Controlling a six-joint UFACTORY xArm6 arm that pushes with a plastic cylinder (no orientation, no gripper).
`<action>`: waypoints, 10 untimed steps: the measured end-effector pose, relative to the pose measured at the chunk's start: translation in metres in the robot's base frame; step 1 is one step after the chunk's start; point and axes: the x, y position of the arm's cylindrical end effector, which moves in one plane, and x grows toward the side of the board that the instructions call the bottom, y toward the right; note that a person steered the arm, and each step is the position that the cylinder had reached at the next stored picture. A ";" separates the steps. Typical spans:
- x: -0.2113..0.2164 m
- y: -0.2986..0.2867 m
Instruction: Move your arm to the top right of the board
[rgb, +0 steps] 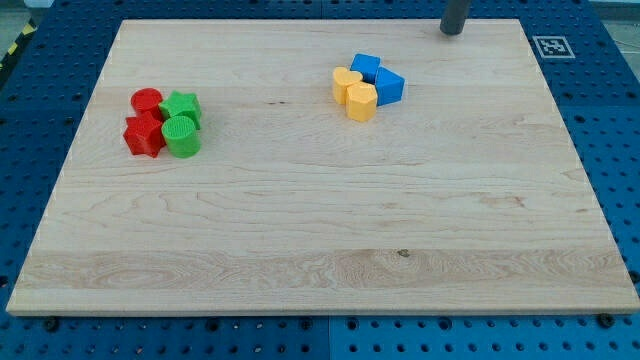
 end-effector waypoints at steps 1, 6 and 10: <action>-0.010 0.000; -0.020 -0.006; -0.021 -0.006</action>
